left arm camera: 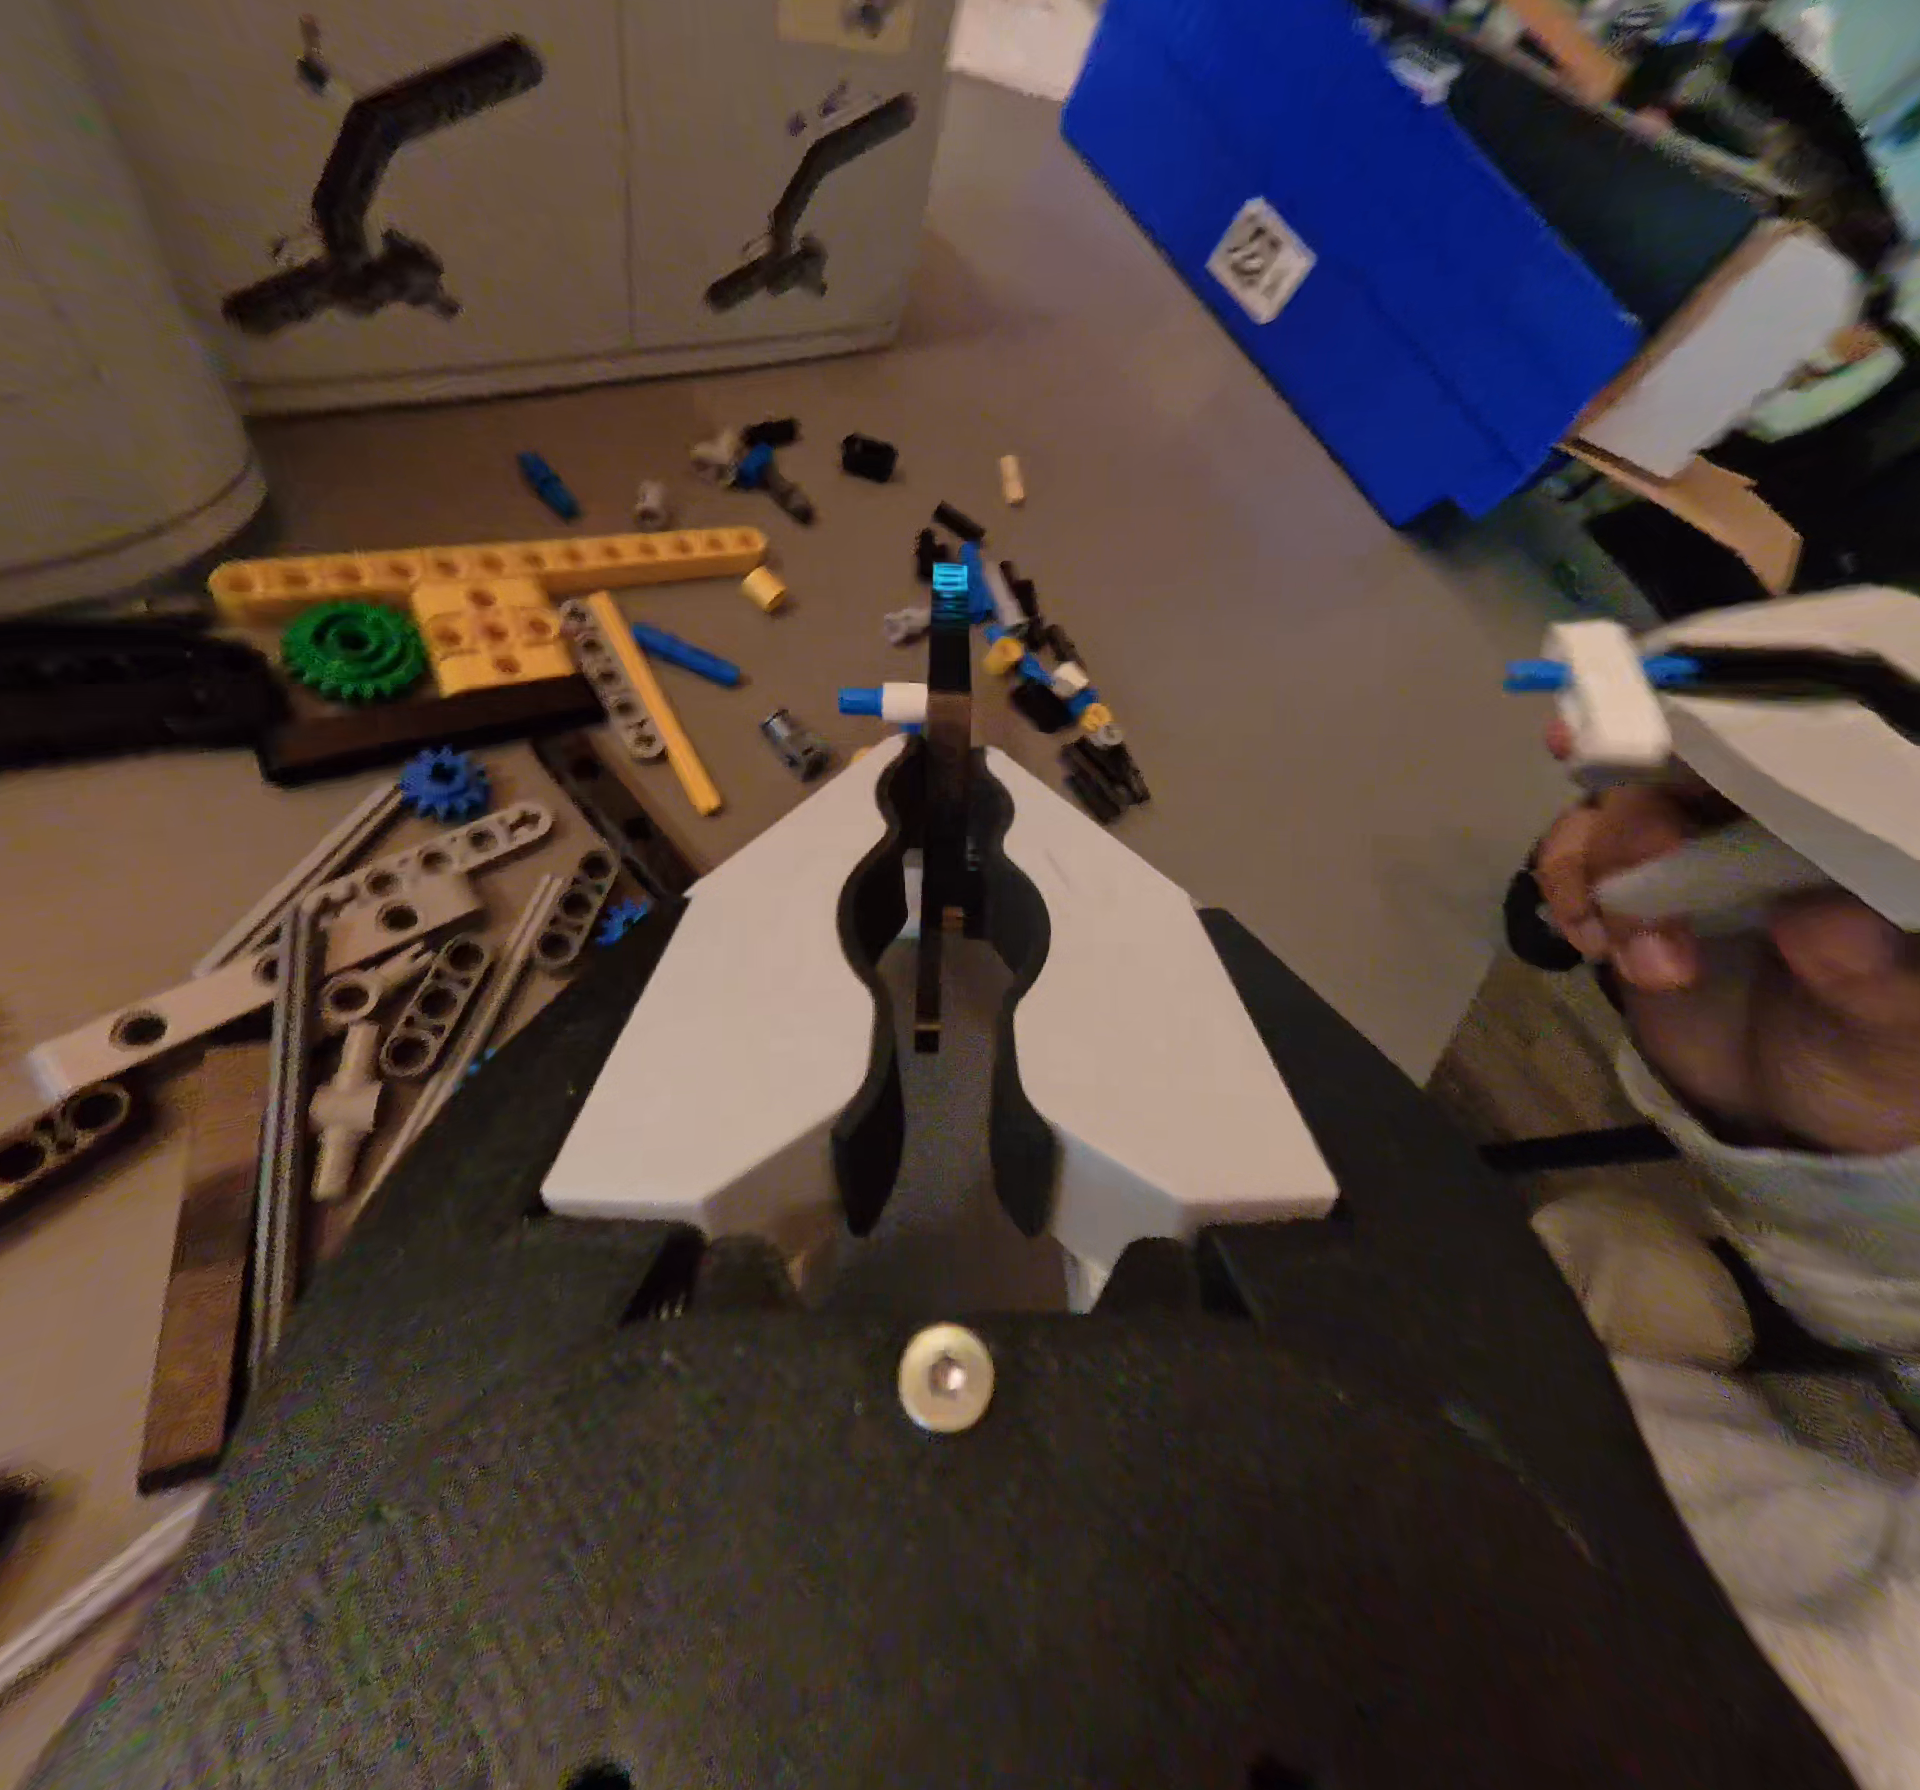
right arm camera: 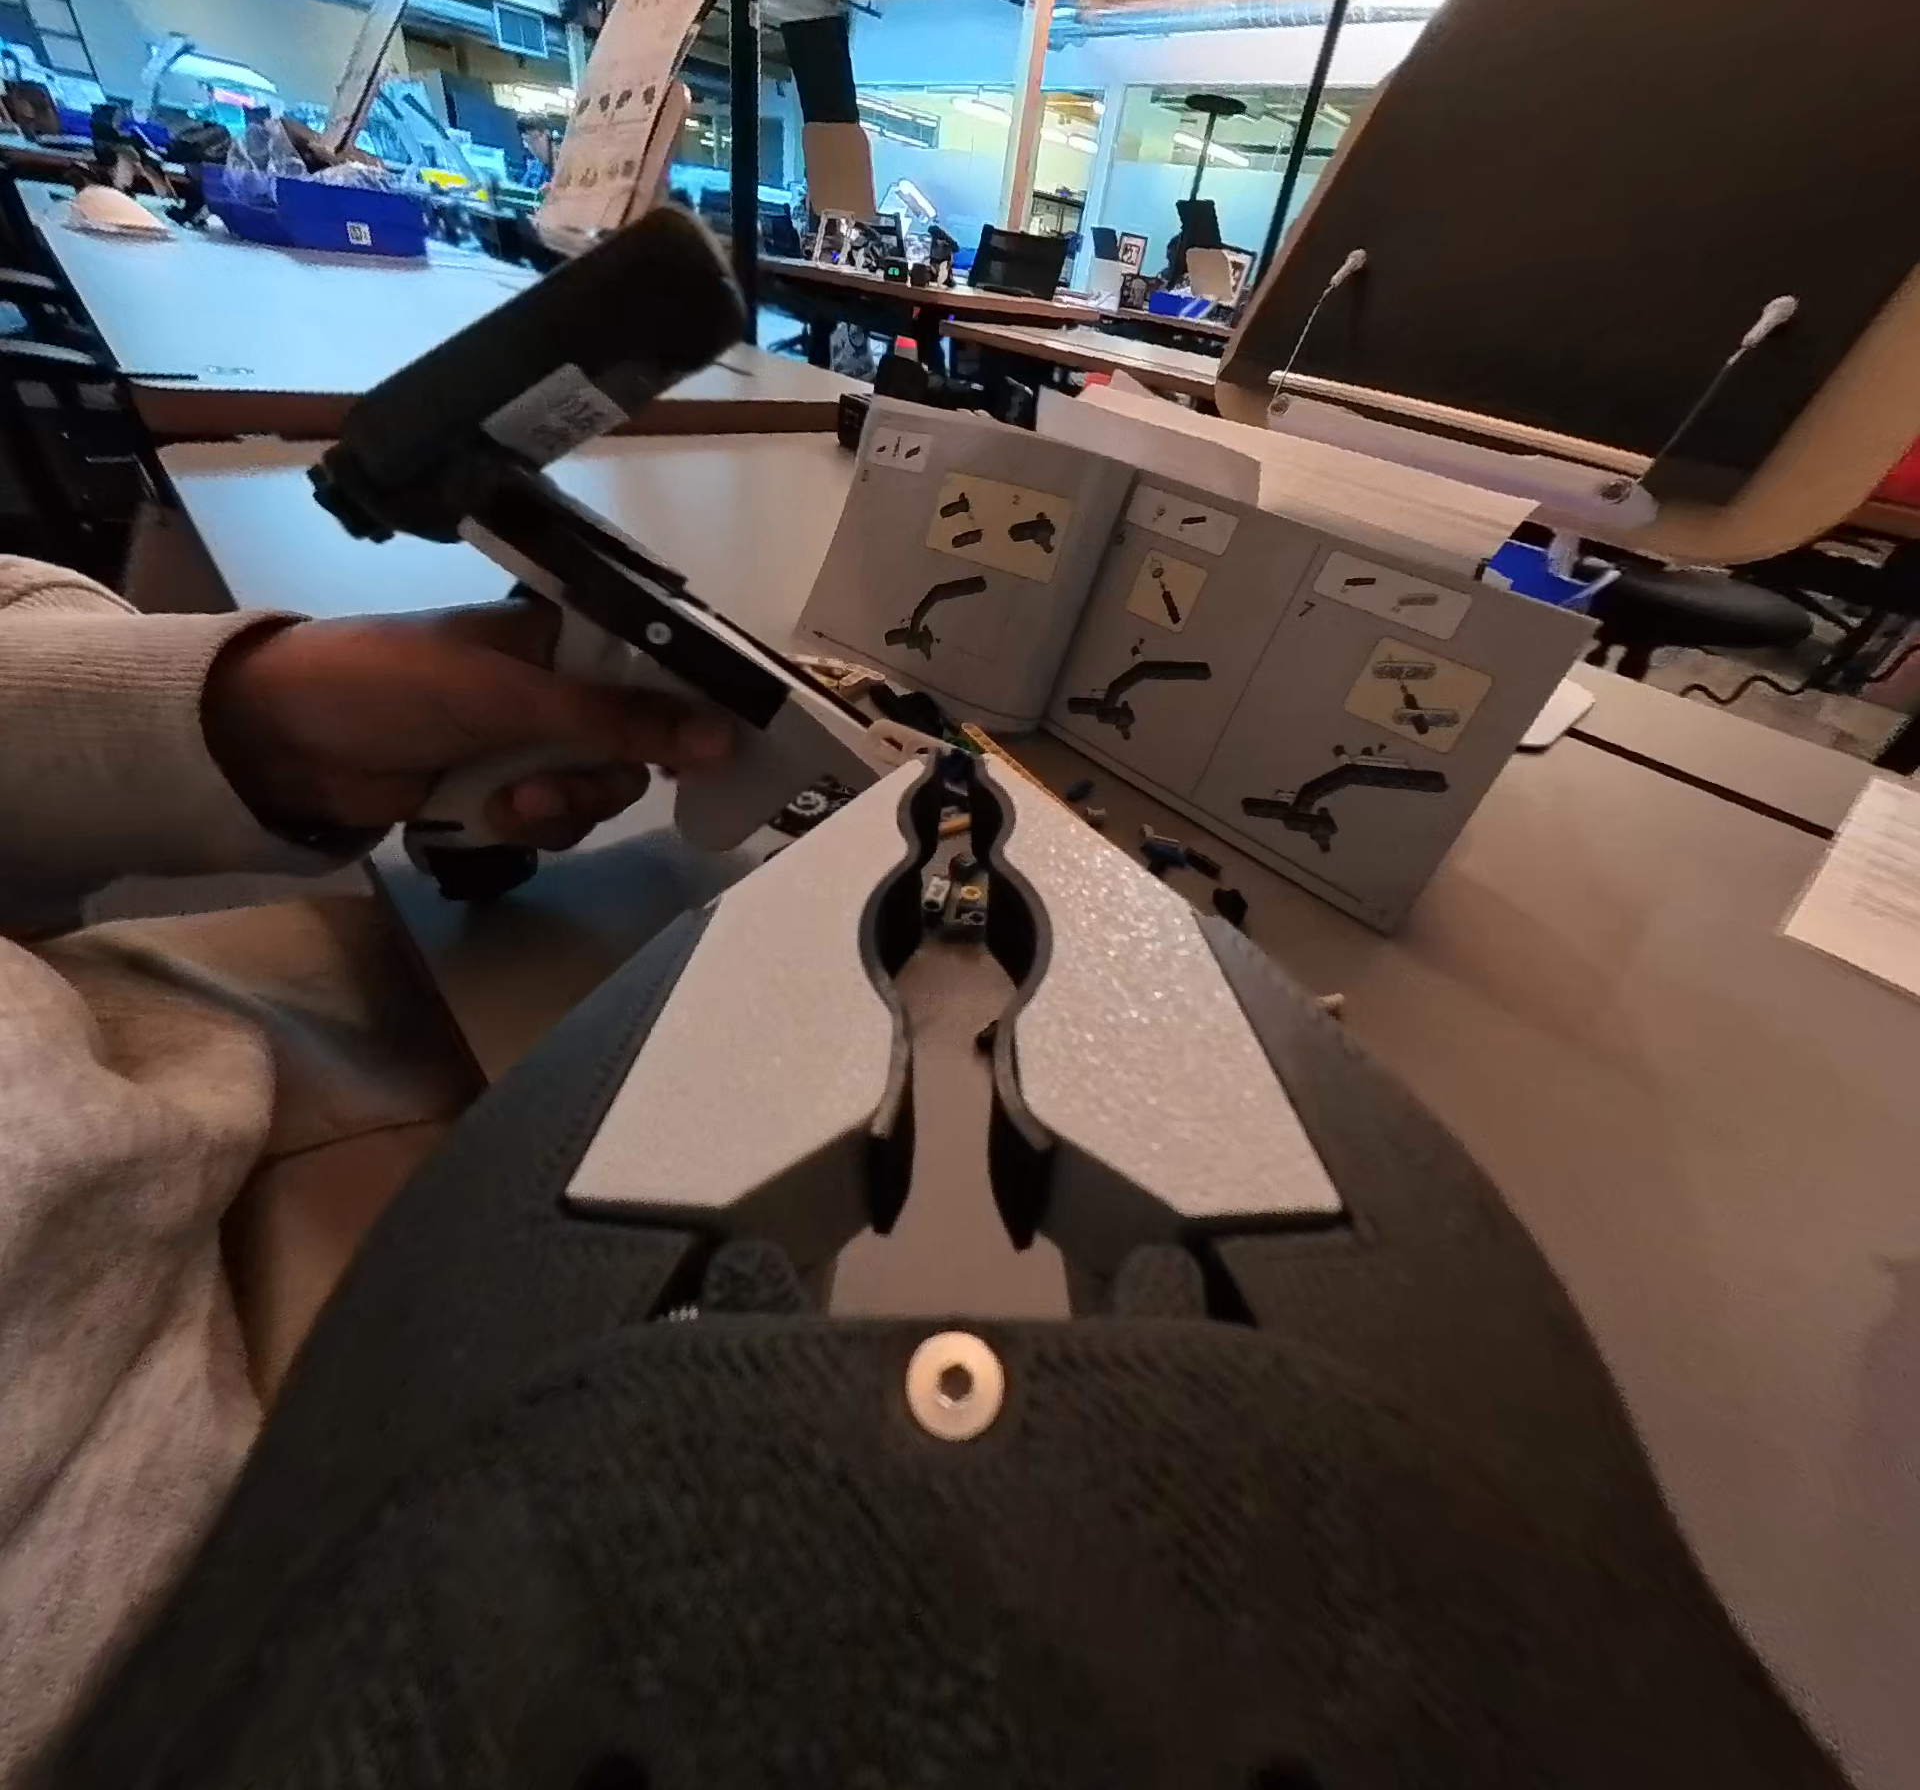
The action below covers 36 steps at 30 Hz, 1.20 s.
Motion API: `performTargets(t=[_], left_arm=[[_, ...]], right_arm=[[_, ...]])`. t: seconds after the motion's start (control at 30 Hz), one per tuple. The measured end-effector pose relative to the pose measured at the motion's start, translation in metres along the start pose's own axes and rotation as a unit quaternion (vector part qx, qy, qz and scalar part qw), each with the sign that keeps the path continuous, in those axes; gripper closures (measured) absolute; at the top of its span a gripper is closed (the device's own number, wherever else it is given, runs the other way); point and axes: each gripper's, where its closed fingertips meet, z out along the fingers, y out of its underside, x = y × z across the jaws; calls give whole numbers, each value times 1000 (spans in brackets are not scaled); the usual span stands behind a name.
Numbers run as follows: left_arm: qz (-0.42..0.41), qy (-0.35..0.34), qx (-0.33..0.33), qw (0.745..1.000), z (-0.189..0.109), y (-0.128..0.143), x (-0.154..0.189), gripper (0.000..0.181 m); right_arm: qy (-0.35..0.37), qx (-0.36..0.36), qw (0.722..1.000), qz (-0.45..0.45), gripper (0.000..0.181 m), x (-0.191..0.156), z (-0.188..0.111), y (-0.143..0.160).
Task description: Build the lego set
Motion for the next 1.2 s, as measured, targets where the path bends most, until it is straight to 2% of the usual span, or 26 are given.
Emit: performTargets(t=[0.03,0.17,0.3,0.4,0.6,0.77,1.0,1.2], left_arm=[[16,15,6,1000,-2,-2,5,174],[99,67,7,993,-11,-3,23,174],[203,108,-6,973,-21,5,31,174],[226,152,12,962,-32,3,41,174],[187,225,51,955,-49,0,52,175],[133,230,61,962,-54,-8,42,175],[60,238,97,965,-62,-26,27,175],[-7,247,134,960,-71,-42,14,175]], right_arm=[[1,3,1000,7,179,2,-1,0],[9,15,999,33,179,14,-5,-1],[13,20,999,49,179,21,-6,2],[11,20,998,61,179,23,-2,6],[14,24,997,65,179,25,1,6],[8,22,998,64,179,22,6,6],[-10,-4,1000,9,179,6,11,11],[-2,-99,995,-24,178,2,15,37]])
